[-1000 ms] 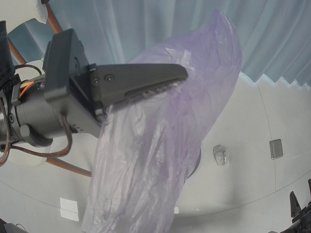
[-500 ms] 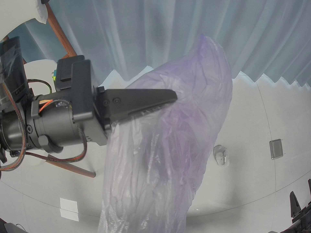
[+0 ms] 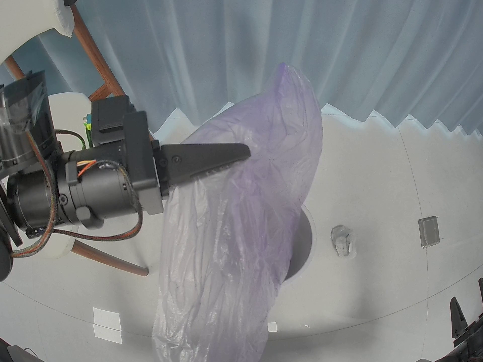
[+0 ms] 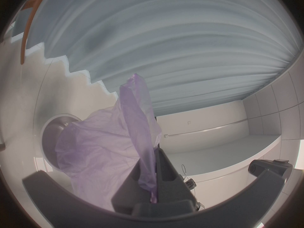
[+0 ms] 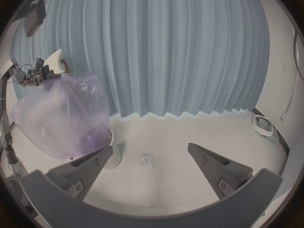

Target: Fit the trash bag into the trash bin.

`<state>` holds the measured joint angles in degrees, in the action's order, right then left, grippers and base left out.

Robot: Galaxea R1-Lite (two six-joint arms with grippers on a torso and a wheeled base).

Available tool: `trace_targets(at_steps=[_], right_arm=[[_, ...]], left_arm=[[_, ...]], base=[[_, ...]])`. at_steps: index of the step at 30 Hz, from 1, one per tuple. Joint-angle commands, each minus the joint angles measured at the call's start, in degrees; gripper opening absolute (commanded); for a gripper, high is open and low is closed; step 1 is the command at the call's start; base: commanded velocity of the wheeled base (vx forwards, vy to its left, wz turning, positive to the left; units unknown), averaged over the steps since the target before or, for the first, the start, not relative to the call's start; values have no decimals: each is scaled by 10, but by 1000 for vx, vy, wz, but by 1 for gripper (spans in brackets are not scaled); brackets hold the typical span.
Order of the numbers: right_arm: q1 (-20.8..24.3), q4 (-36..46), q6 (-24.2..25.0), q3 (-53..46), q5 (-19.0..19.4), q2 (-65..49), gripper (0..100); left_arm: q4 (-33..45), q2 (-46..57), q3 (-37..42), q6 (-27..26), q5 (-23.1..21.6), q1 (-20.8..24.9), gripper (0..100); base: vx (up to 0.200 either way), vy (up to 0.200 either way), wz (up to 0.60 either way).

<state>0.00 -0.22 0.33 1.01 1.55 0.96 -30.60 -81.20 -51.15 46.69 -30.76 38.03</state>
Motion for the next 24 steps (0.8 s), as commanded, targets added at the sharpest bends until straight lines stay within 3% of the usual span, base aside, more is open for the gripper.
trace_targets(at_steps=[1, 16, 24], right_arm=[[0, 0, 0, -10, 0, -10, 100], [0, 0, 0, -10, 0, -10, 100], [0, 0, 0, -10, 0, -10, 100]], left_arm=[[-3, -30, 1, -6, 0, -4, 0], [-143, -152, 13, 0, -4, 6, 0], [-176, -162, 16, 8, 2, 57, 0]], base=[[0, 0, 0], [0, 0, 0], [0, 0, 0]])
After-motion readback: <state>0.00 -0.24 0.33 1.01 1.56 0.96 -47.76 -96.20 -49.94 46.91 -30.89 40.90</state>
